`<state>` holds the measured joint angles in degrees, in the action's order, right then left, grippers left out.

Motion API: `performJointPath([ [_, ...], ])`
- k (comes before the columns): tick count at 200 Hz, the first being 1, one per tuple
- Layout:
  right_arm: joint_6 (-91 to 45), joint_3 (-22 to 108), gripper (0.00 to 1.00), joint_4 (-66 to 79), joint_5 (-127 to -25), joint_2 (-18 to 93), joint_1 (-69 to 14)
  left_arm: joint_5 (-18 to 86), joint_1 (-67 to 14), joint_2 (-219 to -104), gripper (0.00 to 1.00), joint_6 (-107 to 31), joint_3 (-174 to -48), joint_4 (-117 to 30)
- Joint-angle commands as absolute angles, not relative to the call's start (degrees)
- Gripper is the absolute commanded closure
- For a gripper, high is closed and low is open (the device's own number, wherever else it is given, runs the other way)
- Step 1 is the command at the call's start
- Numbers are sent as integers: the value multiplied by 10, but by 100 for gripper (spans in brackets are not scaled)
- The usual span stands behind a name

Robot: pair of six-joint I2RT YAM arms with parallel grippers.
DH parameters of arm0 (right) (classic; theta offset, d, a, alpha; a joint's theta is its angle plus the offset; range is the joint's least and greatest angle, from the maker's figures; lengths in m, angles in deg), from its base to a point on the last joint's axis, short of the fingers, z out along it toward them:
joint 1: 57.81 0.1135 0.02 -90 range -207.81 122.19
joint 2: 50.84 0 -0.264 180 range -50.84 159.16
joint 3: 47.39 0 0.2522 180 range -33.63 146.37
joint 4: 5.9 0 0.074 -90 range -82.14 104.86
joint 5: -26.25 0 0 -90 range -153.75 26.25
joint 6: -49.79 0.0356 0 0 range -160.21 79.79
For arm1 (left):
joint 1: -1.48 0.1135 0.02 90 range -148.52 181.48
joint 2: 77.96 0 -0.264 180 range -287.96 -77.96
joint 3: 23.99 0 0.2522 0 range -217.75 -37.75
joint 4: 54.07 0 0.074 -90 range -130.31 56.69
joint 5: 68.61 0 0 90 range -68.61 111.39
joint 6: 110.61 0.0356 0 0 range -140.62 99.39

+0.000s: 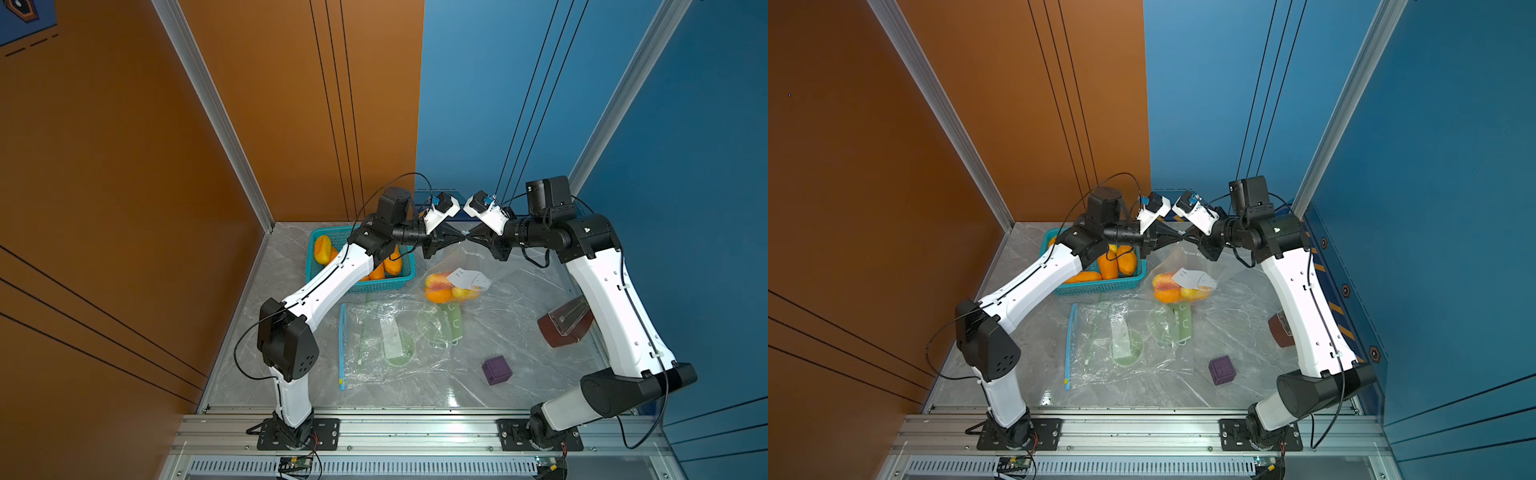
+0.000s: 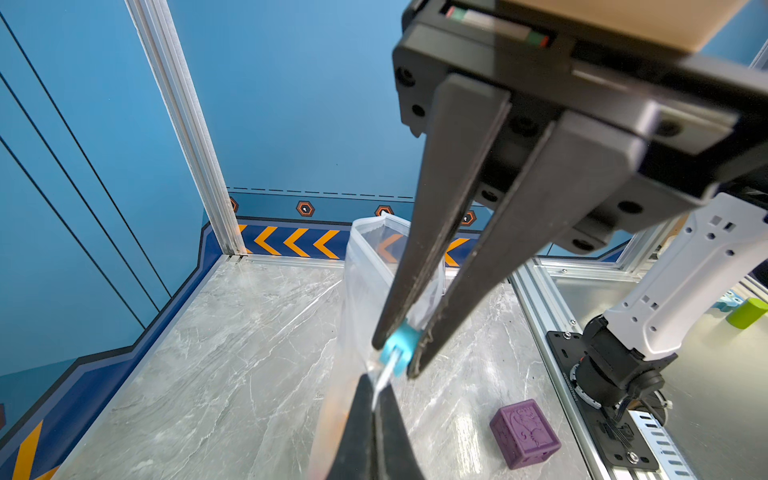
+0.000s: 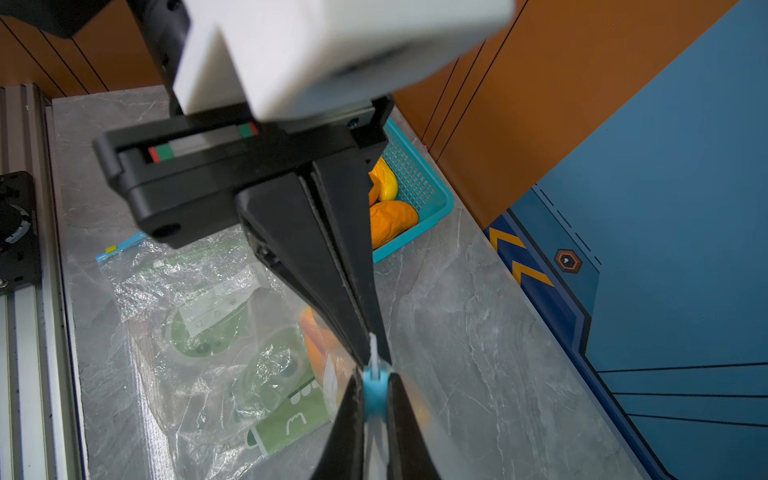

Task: Place the mango in a zip-top bag and seal the zipper
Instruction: Zip the zipper on the zipper food storage bag.

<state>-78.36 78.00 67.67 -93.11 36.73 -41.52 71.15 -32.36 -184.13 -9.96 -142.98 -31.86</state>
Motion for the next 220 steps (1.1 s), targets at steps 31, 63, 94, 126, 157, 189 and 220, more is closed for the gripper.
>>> performJointPath([
  [31, -795, 764, 100, 712, -884, 350, -430, 716, -300, -1854, 100, -119, -1462, -330],
  [63, -792, 769, 100, 709, -906, 352, -430, 737, -301, -1864, 100, -125, -1468, -330],
  [94, -790, 770, 100, 706, -917, 352, -429, 772, -304, -1877, 87, -144, -1488, -330],
  [126, -790, 767, 100, 706, -920, 350, -429, 792, -299, -1882, 70, -157, -1505, -330],
  [157, -790, 767, 100, 706, -924, 351, -429, 796, -299, -1881, 70, -158, -1500, -330],
  [189, -790, 767, 100, 705, -925, 352, -428, 808, -299, -1884, 62, -160, -1500, -330],
  [220, -789, 766, 100, 705, -926, 352, -427, 839, -301, -1888, 51, -164, -1496, -330],
])
